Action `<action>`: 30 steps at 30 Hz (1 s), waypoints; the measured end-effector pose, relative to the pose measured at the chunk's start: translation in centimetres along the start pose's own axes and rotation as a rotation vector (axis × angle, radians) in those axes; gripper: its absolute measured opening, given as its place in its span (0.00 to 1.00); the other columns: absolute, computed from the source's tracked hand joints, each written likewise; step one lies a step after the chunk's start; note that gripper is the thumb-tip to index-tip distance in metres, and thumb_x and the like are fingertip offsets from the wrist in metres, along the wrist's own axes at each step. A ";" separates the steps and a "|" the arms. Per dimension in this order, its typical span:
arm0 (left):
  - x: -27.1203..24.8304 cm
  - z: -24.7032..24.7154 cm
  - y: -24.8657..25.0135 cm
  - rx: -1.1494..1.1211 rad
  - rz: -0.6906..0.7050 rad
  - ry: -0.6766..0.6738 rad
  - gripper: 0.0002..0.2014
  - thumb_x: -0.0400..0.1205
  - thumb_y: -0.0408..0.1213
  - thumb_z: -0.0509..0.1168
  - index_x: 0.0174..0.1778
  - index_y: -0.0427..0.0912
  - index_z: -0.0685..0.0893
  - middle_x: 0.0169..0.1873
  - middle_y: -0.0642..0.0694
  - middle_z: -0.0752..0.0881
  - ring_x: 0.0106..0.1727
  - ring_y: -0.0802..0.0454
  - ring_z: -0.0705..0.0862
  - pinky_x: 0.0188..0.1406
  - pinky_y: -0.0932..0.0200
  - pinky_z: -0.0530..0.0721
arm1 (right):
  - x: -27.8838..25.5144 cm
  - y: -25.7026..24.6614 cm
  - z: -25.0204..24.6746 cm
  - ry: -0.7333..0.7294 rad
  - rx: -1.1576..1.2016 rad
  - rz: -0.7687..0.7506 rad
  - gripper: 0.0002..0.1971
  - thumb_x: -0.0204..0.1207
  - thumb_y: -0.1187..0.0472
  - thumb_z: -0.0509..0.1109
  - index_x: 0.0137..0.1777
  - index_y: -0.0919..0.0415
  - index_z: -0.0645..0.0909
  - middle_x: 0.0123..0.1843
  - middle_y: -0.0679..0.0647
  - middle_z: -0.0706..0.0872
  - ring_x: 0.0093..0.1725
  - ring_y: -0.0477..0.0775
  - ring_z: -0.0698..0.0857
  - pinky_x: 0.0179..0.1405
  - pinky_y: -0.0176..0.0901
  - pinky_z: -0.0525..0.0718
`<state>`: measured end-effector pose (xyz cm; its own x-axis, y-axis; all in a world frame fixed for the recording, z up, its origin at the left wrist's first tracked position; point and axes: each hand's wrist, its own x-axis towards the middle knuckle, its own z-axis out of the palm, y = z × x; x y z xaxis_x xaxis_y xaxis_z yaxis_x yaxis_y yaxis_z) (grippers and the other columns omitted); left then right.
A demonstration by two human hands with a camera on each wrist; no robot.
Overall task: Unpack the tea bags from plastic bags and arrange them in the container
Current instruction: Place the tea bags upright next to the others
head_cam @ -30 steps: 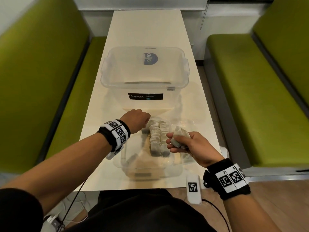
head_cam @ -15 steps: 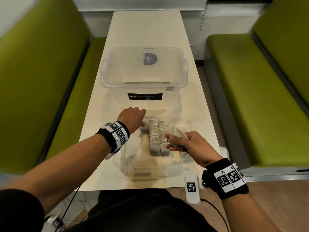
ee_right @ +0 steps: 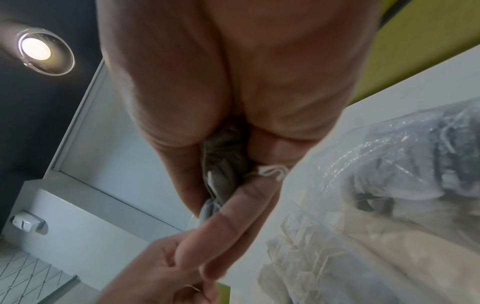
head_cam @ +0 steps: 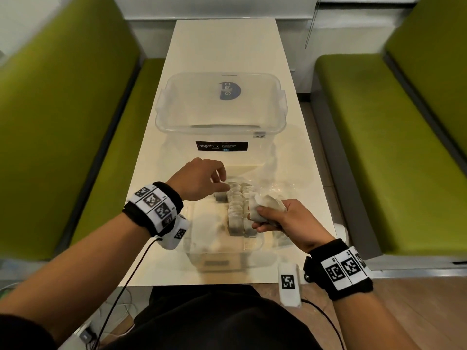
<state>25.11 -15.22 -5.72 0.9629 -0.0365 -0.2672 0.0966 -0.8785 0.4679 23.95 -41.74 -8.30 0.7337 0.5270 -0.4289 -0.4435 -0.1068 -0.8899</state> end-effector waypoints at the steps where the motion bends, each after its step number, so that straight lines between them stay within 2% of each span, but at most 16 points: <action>1: -0.7 -0.4 0.5 -0.087 0.045 -0.034 0.13 0.79 0.55 0.76 0.53 0.53 0.87 0.46 0.57 0.90 0.44 0.59 0.88 0.48 0.56 0.87 | 0.0 -0.1 0.1 -0.002 -0.016 -0.001 0.13 0.84 0.64 0.72 0.55 0.76 0.89 0.50 0.74 0.92 0.45 0.64 0.92 0.48 0.44 0.92; 3: -2.0 -1.1 1.8 -0.254 0.117 -0.131 0.14 0.78 0.54 0.76 0.58 0.57 0.88 0.49 0.58 0.91 0.45 0.60 0.90 0.51 0.55 0.90 | 0.1 -0.4 0.4 -0.009 -0.040 -0.001 0.13 0.83 0.63 0.73 0.54 0.77 0.89 0.49 0.74 0.92 0.42 0.63 0.91 0.45 0.44 0.92; 6: -3.3 -1.1 3.1 -0.411 0.176 -0.239 0.17 0.78 0.50 0.78 0.63 0.57 0.88 0.52 0.56 0.91 0.49 0.55 0.91 0.53 0.56 0.90 | 0.1 -0.9 0.9 -0.032 -0.065 -0.003 0.13 0.83 0.63 0.73 0.54 0.77 0.89 0.48 0.71 0.93 0.41 0.61 0.91 0.41 0.43 0.91; 10: -3.7 -0.8 3.8 -0.531 0.214 -0.209 0.10 0.81 0.41 0.77 0.57 0.48 0.91 0.44 0.46 0.92 0.46 0.42 0.90 0.50 0.53 0.91 | 0.2 -1.3 1.3 -0.067 -0.111 -0.014 0.11 0.79 0.64 0.77 0.54 0.75 0.90 0.48 0.69 0.94 0.42 0.60 0.91 0.48 0.47 0.92; 12: -3.8 -0.9 3.8 -0.520 0.215 -0.159 0.07 0.82 0.39 0.76 0.55 0.46 0.92 0.41 0.46 0.92 0.44 0.41 0.90 0.48 0.53 0.90 | 0.1 -1.4 1.3 -0.058 -0.149 -0.030 0.09 0.75 0.66 0.80 0.50 0.73 0.91 0.43 0.67 0.93 0.41 0.59 0.91 0.52 0.49 0.90; 15: -3.9 -1.2 3.6 -0.513 0.194 -0.107 0.07 0.81 0.39 0.76 0.53 0.43 0.92 0.38 0.46 0.93 0.41 0.46 0.91 0.48 0.53 0.91 | -0.2 -1.5 1.2 -0.028 -0.181 -0.075 0.06 0.73 0.67 0.82 0.46 0.71 0.92 0.38 0.63 0.92 0.38 0.56 0.90 0.52 0.44 0.87; 19: -4.0 -1.7 3.6 -0.503 0.170 -0.101 0.08 0.81 0.41 0.76 0.53 0.44 0.92 0.39 0.44 0.93 0.42 0.44 0.93 0.52 0.47 0.92 | -0.3 -1.7 1.2 0.003 -0.170 -0.138 0.08 0.73 0.67 0.82 0.49 0.71 0.91 0.44 0.71 0.92 0.39 0.55 0.89 0.48 0.40 0.88; 21: -4.0 -1.8 3.8 -0.497 0.155 -0.109 0.09 0.81 0.44 0.76 0.54 0.45 0.92 0.40 0.46 0.94 0.41 0.47 0.93 0.53 0.48 0.92 | -0.3 -1.7 1.3 0.007 -0.193 -0.155 0.08 0.73 0.68 0.82 0.50 0.69 0.92 0.46 0.68 0.93 0.39 0.54 0.90 0.47 0.38 0.87; 24: -4.1 -2.0 4.0 -0.460 0.151 -0.126 0.09 0.82 0.44 0.75 0.56 0.48 0.92 0.40 0.50 0.94 0.41 0.51 0.94 0.53 0.50 0.92 | -0.2 -1.7 1.3 0.011 -0.196 -0.170 0.08 0.72 0.67 0.83 0.50 0.68 0.92 0.46 0.67 0.94 0.39 0.54 0.90 0.48 0.41 0.87; 27: -4.2 -2.3 4.3 -0.423 0.152 -0.122 0.08 0.82 0.44 0.75 0.55 0.47 0.93 0.39 0.50 0.94 0.42 0.51 0.93 0.54 0.49 0.92 | -0.1 -1.6 1.4 0.012 -0.212 -0.180 0.08 0.73 0.66 0.83 0.49 0.68 0.92 0.47 0.70 0.93 0.38 0.54 0.89 0.49 0.44 0.86; 30: -4.2 -2.6 4.4 -0.384 0.142 -0.081 0.07 0.83 0.43 0.74 0.53 0.47 0.93 0.38 0.51 0.94 0.40 0.52 0.93 0.52 0.50 0.92 | 0.1 -1.5 1.5 0.044 -0.215 -0.226 0.06 0.73 0.68 0.83 0.49 0.68 0.92 0.45 0.68 0.93 0.36 0.53 0.89 0.45 0.42 0.87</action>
<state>22.16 -17.69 -0.38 0.9519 -0.1956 -0.2360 0.0658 -0.6214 0.7807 23.90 -40.22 -6.80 0.8250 0.5210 -0.2187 -0.1509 -0.1699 -0.9738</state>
